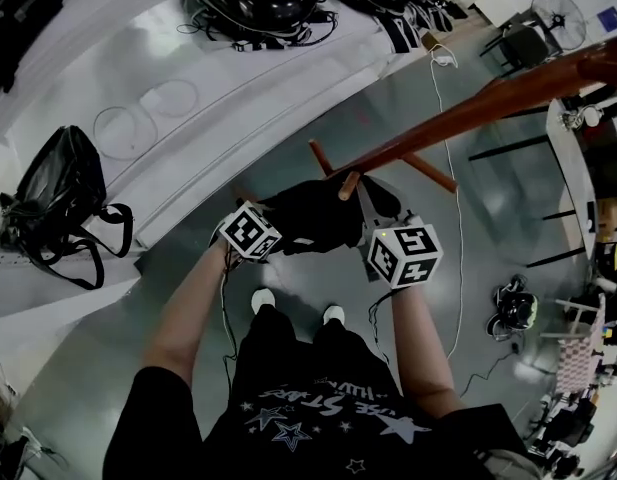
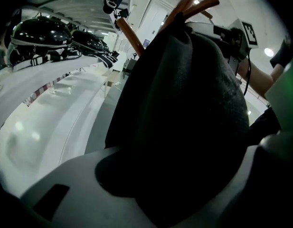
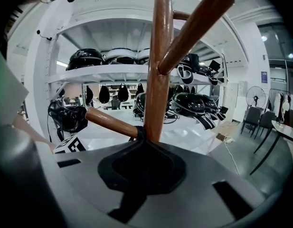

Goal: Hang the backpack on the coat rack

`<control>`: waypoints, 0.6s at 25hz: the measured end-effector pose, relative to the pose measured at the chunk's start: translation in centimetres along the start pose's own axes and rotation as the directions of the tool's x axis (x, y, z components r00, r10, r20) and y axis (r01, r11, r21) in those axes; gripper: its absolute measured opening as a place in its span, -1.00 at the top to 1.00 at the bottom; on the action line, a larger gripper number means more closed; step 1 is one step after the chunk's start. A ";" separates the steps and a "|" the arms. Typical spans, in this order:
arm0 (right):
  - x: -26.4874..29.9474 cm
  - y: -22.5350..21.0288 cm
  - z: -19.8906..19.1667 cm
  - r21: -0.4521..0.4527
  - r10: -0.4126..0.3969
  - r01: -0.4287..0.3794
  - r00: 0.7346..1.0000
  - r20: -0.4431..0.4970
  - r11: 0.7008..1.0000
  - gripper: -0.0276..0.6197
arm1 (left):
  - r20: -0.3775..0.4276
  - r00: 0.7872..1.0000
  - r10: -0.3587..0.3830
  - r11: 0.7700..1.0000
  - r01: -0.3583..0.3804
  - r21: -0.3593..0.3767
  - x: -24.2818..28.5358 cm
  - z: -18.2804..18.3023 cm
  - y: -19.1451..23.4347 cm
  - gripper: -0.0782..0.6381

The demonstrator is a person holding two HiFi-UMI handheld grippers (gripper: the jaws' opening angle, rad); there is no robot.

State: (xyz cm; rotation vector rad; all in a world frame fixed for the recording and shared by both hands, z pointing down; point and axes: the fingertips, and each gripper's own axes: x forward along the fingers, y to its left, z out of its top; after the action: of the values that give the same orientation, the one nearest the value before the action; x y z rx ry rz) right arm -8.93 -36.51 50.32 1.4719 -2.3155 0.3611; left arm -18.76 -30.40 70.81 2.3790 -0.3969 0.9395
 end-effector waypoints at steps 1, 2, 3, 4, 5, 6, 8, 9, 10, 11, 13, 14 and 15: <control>0.0 0.0 0.0 -0.007 -0.007 0.007 1.000 -0.004 1.000 0.85 | 0.003 1.000 0.007 1.000 -0.007 0.003 0.0 -0.1 -0.3 0.38; 0.0 0.0 0.0 -0.016 -0.014 0.014 1.000 -0.008 1.000 0.85 | 0.012 1.000 0.009 1.000 -0.009 -0.005 -0.1 -0.1 -0.7 0.29; -0.1 0.1 0.0 -0.025 -0.020 0.019 1.000 -0.013 1.000 0.84 | 0.024 1.000 0.011 1.000 -0.010 -0.022 -0.2 -0.1 -1.1 0.18; -0.2 0.1 -0.1 -0.031 -0.023 0.023 1.000 -0.019 0.999 0.83 | 0.037 0.999 0.019 0.999 -0.017 -0.044 -0.4 0.0 -1.4 0.08; -0.3 0.1 -0.2 -0.035 -0.022 0.021 0.999 -0.026 0.999 0.81 | 0.047 0.998 0.032 0.998 -0.030 -0.062 -0.6 0.0 -1.8 0.04; -0.5 0.2 -0.2 -0.038 -0.015 0.014 0.999 -0.032 0.999 0.70 | 0.055 0.997 0.051 0.996 -0.046 -0.075 -1.0 -0.1 -2.0 -0.01; -0.7 0.5 -0.2 -0.043 0.009 -0.011 0.999 -0.038 0.999 0.56 | 0.078 0.992 0.096 0.991 -0.088 -0.100 -2.0 0.0 -2.2 -0.04; -0.8 0.7 -0.2 -0.051 0.019 -0.021 0.999 -0.040 0.998 0.52 | 0.092 0.988 0.122 0.987 -0.112 -0.115 -2.7 0.2 -2.2 -0.05; -0.9 0.8 -0.2 -0.062 0.026 -0.029 0.999 -0.040 0.998 0.49 | 0.103 0.983 0.149 0.983 -0.135 -0.128 -3.4 0.3 -2.1 -0.07; -1.1 0.8 -0.1 -0.072 0.033 -0.036 0.999 -0.039 0.997 0.47 | 0.113 0.978 0.174 0.978 -0.158 -0.136 -4.1 0.4 -2.2 -0.07; -1.7 0.9 -0.2 -0.083 0.047 -0.050 0.998 -0.038 0.995 0.43 | 0.131 0.968 0.214 0.969 -0.194 -0.150 -5.2 0.6 -2.7 -0.08; -2.2 0.8 -0.4 -0.084 0.052 -0.055 0.998 -0.040 0.995 0.43 | 0.143 0.963 0.230 0.965 -0.207 -0.160 -5.6 0.7 -3.2 -0.08; -2.7 0.8 -0.7 -0.086 0.058 -0.061 0.997 -0.042 0.994 0.42 | 0.159 0.955 0.250 0.960 -0.222 -0.174 -6.1 0.9 -3.8 -0.09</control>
State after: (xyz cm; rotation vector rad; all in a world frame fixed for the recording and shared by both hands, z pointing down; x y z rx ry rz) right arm -8.44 -33.71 49.70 1.3450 -2.3175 0.2984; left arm -20.96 -27.42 64.59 2.3146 -0.8106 0.7649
